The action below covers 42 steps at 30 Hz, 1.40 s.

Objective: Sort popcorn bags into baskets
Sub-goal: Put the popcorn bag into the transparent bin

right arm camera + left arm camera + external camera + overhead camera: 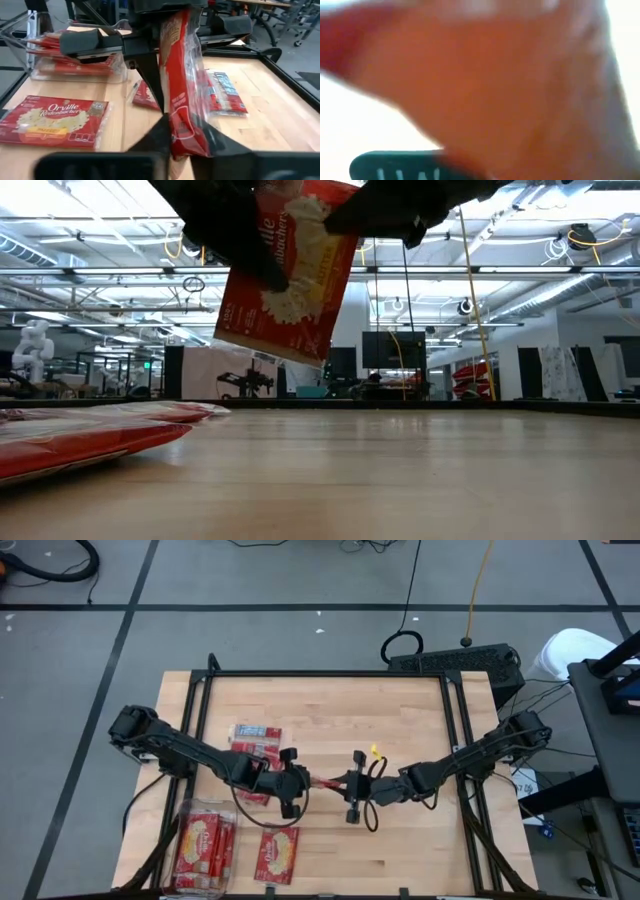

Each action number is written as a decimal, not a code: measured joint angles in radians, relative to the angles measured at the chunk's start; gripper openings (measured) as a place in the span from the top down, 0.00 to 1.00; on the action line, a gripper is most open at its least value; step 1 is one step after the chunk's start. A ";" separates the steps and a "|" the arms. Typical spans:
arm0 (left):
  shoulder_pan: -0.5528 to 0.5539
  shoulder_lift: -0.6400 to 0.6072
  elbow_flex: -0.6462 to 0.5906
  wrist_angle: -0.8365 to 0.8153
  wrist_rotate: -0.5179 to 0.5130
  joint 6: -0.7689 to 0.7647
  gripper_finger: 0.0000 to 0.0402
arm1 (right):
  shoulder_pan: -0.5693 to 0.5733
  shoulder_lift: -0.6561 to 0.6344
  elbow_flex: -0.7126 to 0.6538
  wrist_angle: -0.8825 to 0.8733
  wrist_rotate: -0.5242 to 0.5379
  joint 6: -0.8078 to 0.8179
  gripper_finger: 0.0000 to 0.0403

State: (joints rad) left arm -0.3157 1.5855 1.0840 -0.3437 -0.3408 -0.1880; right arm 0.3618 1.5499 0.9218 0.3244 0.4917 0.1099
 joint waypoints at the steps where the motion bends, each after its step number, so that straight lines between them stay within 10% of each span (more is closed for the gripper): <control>1: 0.000 0.000 0.000 0.001 0.000 -0.004 0.89 | 0.000 0.000 0.000 0.000 -0.005 -0.001 0.95; 18: -0.109 -0.072 0.000 0.028 -0.174 -0.147 0.39 | 0.122 -0.064 -0.001 -0.103 0.072 0.096 0.97; 42: -0.295 -0.119 -0.194 0.645 -0.307 0.087 0.58 | 0.425 -0.073 -0.060 0.136 0.510 -0.074 0.98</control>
State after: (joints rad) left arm -0.6105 1.4662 0.8904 0.3008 -0.6479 -0.1009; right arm 0.7869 1.4773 0.8614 0.4609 1.0019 0.0358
